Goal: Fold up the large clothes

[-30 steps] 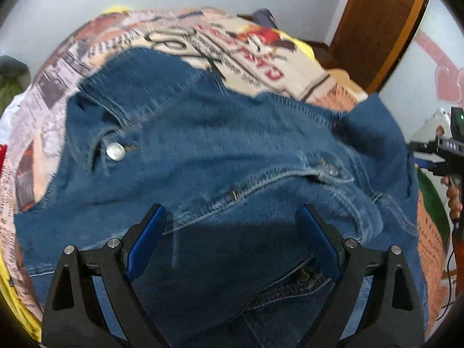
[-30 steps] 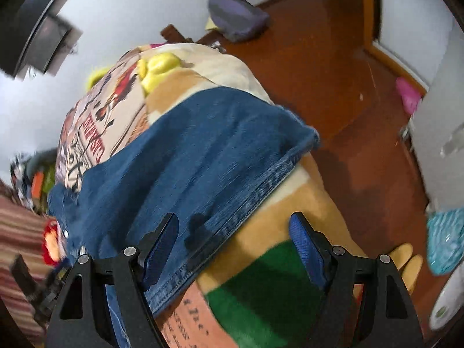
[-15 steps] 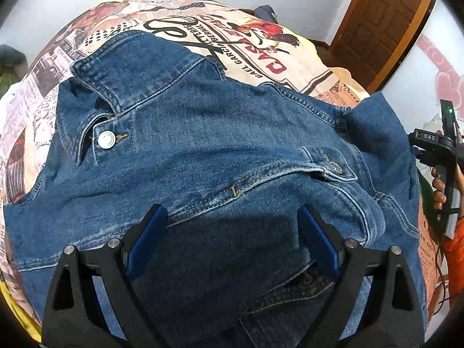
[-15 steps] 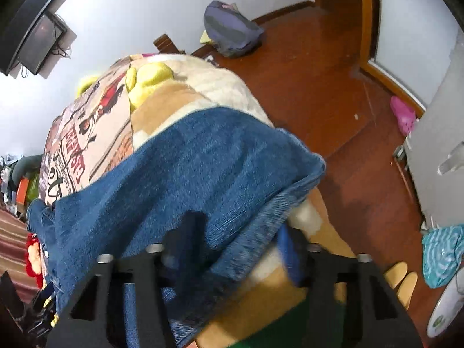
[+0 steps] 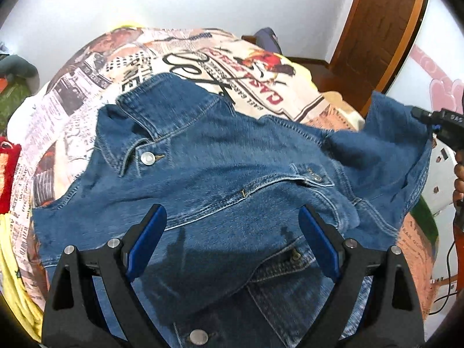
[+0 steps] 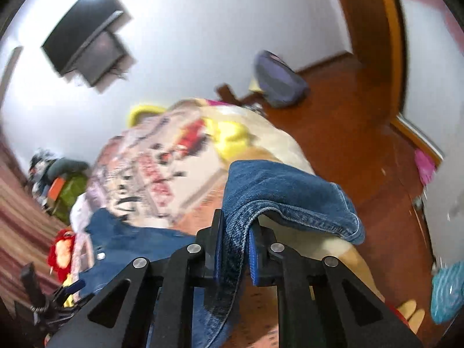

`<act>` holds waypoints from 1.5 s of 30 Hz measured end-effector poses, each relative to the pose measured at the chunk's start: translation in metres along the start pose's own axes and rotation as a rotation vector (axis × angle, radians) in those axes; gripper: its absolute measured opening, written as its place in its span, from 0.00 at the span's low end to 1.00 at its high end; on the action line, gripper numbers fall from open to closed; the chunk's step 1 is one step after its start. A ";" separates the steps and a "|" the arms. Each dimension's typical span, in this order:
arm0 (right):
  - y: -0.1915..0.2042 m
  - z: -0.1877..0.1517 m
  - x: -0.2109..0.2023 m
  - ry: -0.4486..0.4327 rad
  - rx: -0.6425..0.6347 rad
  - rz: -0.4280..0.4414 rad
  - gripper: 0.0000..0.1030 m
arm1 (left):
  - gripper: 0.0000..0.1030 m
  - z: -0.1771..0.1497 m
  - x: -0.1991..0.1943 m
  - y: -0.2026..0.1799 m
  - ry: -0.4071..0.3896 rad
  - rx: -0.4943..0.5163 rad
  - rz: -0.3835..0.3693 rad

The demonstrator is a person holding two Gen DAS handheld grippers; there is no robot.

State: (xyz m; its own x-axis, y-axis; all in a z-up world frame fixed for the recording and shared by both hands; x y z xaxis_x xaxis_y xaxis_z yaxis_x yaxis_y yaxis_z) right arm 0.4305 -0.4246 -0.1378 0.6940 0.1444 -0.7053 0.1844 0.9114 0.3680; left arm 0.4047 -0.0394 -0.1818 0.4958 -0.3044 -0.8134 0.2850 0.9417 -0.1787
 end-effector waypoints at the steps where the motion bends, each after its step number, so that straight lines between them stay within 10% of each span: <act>1: 0.012 0.001 -0.007 -0.009 -0.022 0.015 0.12 | 0.90 0.000 -0.004 0.000 -0.006 -0.001 -0.001; 12: 0.162 -0.016 -0.016 0.049 -0.190 0.216 0.11 | 0.90 -0.012 -0.058 0.014 -0.094 0.008 0.009; 20: 0.240 -0.088 0.032 0.275 -0.304 0.273 0.11 | 0.90 -0.031 -0.081 0.037 -0.113 -0.003 0.049; 35: 0.221 -0.201 0.067 0.537 -0.485 0.106 0.11 | 0.90 -0.053 -0.083 0.045 -0.082 -0.026 0.062; 45: 0.191 -0.170 0.015 0.449 -0.473 0.172 0.11 | 0.90 -0.030 -0.074 0.004 -0.083 0.065 0.055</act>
State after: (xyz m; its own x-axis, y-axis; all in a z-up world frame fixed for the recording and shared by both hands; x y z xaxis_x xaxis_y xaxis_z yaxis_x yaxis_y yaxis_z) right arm 0.3580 -0.1832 -0.1813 0.3104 0.3552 -0.8817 -0.2983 0.9171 0.2644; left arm 0.3443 -0.0088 -0.1388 0.5781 -0.2655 -0.7716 0.3063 0.9471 -0.0964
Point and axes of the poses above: each gripper's, at about its wrist camera, not at the fingertips, and x roughly the way its jaws point, y to its left, z to its top, the point moved 3 cm from there along x, roughly the way its jaws point, and after that the axes turned 4 degrees about -z, right-handed, at the moved point
